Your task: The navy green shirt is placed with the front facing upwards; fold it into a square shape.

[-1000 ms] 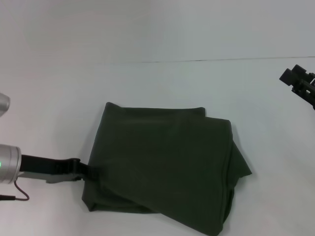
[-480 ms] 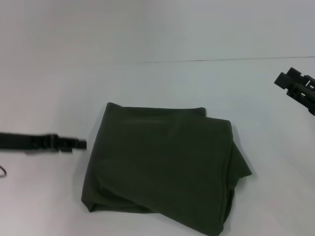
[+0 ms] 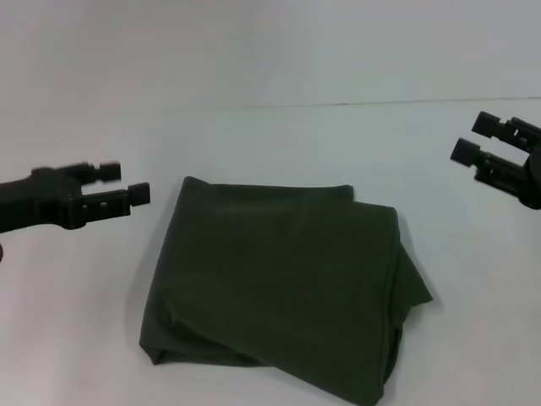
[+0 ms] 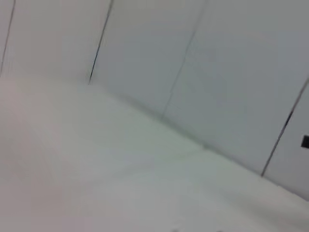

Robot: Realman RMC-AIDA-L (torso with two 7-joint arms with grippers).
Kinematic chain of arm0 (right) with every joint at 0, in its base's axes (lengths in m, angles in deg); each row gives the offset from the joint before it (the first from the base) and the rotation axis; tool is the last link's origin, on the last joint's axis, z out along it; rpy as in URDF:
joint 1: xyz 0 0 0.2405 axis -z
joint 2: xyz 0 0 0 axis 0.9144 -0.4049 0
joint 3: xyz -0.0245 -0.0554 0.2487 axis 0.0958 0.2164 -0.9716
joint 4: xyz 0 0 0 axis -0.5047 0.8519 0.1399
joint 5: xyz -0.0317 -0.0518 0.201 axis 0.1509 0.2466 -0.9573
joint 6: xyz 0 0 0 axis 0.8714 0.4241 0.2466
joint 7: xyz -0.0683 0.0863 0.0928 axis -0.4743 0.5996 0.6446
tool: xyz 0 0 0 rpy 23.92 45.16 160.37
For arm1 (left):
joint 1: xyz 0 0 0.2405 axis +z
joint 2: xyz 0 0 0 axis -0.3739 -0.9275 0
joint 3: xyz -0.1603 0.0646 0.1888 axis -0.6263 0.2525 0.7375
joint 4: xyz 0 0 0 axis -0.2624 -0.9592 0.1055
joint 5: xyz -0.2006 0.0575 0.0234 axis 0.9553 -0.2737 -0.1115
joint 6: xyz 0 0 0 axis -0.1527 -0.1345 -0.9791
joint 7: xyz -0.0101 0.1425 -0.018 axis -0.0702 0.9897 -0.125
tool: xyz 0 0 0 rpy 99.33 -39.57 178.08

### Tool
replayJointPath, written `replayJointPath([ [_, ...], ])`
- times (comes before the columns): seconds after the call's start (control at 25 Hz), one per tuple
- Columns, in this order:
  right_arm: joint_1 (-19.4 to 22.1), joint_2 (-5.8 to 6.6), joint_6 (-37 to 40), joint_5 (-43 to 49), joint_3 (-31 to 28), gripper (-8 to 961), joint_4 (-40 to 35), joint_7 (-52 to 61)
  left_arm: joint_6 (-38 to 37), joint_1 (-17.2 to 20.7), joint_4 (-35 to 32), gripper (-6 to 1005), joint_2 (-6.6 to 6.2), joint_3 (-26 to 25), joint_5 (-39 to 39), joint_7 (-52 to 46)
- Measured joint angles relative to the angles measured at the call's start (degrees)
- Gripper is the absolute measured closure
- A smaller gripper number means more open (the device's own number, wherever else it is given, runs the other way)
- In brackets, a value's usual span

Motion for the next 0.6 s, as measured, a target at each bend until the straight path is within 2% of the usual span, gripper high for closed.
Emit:
replayJointPath([
  [0.04,0.1,-0.09,0.8,0.0,0.1,255,-0.5,-0.5,0.0,1.2,-0.3,206,0.73,0.0,2.0,3.8],
  [0.2,0.8,-0.37,2.4,0.1,0.2,119,-0.6,-1.6,-1.8,6.7,-0.9,161,3.55,0.1,9.1,20.8],
  [0.24,1.0,-0.58,2.5,0.3,0.3,85,-0.4,-2.3,-2.5,8.0,-0.9,149,3.92,0.2,10.3,23.9],
  [0.4,2.3,-1.25,5.3,3.4,0.9,55,2.3,-10.0,-7.8,12.9,0.4,116,4.35,0.0,14.0,29.3],
  [0.6,3.5,-1.31,6.3,9.2,1.5,18,9.9,-19.8,-10.6,17.1,0.6,123,4.72,-0.4,11.4,31.1],
])
